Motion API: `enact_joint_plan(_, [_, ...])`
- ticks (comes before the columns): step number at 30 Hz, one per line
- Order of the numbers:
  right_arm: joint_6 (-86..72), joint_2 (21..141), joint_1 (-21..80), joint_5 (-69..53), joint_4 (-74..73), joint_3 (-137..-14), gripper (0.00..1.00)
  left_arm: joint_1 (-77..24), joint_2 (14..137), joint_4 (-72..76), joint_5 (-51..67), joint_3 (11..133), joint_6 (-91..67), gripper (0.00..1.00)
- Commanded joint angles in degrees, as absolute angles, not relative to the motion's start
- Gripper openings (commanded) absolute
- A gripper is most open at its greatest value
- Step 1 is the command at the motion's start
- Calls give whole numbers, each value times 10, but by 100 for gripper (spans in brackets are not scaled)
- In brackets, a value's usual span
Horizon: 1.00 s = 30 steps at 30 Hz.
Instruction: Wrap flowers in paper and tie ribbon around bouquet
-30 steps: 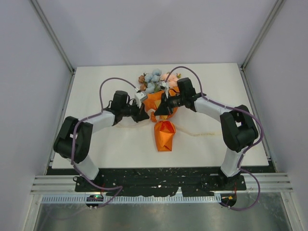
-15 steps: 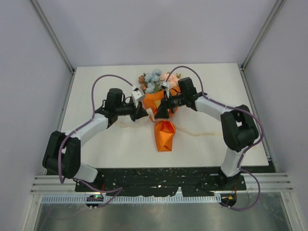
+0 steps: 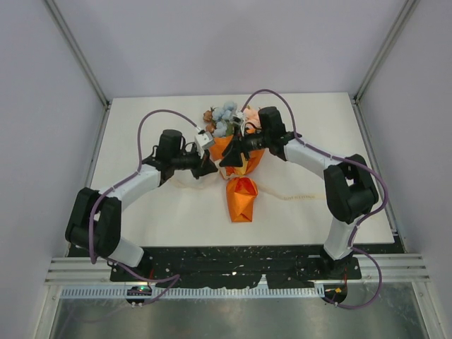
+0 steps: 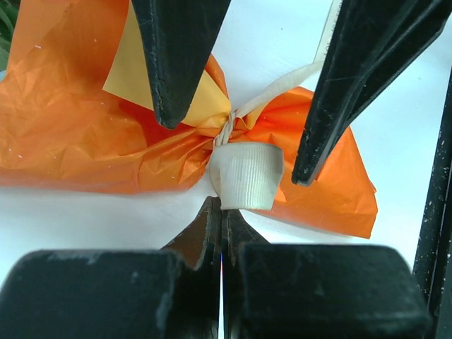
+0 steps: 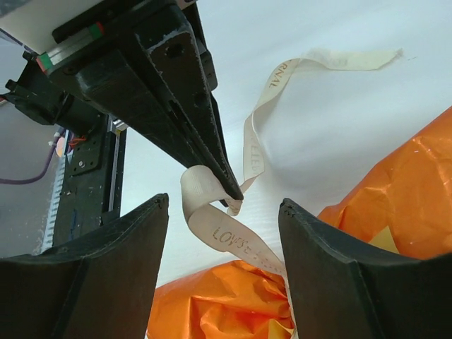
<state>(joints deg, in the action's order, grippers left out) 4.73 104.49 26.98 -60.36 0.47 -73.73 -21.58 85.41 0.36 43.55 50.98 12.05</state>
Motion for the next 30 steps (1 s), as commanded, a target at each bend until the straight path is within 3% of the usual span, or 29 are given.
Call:
enact_joint_plan(1, [52, 1034, 276, -620, 16, -766, 66, -214, 865, 25, 443, 539, 108, 0])
enact_joint_plan(5, [77, 1049, 279, -616, -25, -787, 58, -215, 867, 34, 442, 543, 103, 0])
enact_joint_plan(7, [92, 1051, 279, -616, -52, -797, 43, -215, 867, 35, 442, 543, 101, 0])
enact_joint_plan(8, [92, 1050, 279, -616, -51, -795, 29, -215, 867, 36, 448, 543, 101, 0])
enact_joint_plan(10, [96, 1046, 279, -617, -51, -793, 17, -216, 864, 39, 450, 541, 102, 0])
enact_joint_plan(11, [97, 1045, 279, -615, -56, -794, 17, -216, 862, 40, 452, 538, 102, 0])
enact_joint_plan(13, [98, 1048, 279, -611, -82, -805, 34, -216, 861, 39, 447, 537, 104, 0])
enact_joint_plan(14, [108, 1048, 279, -609, -93, -809, 57, -216, 861, 39, 447, 537, 103, 0])
enact_joint_plan(15, [112, 1049, 279, -609, -110, -811, 66, -216, 861, 40, 447, 536, 104, 0])
enact_joint_plan(19, [118, 1052, 279, -612, -104, -805, 71, -216, 866, 41, 445, 538, 103, 0])
enact_joint_plan(24, [115, 1068, 289, -606, -97, -811, 61, -217, 867, 48, 452, 541, 98, 0])
enact_joint_plan(25, [114, 1070, 290, -605, -97, -815, 53, -218, 866, 47, 454, 543, 100, 0])
enact_joint_plan(26, [113, 1072, 290, -602, -96, -816, 36, -218, 865, 46, 456, 543, 101, 0])
enact_joint_plan(28, [114, 1067, 289, -599, -95, -814, 17, -218, 861, 34, 459, 541, 111, 0])
enact_joint_plan(30, [121, 1054, 288, -599, -94, -805, 5, -218, 855, 23, 466, 535, 123, 0])
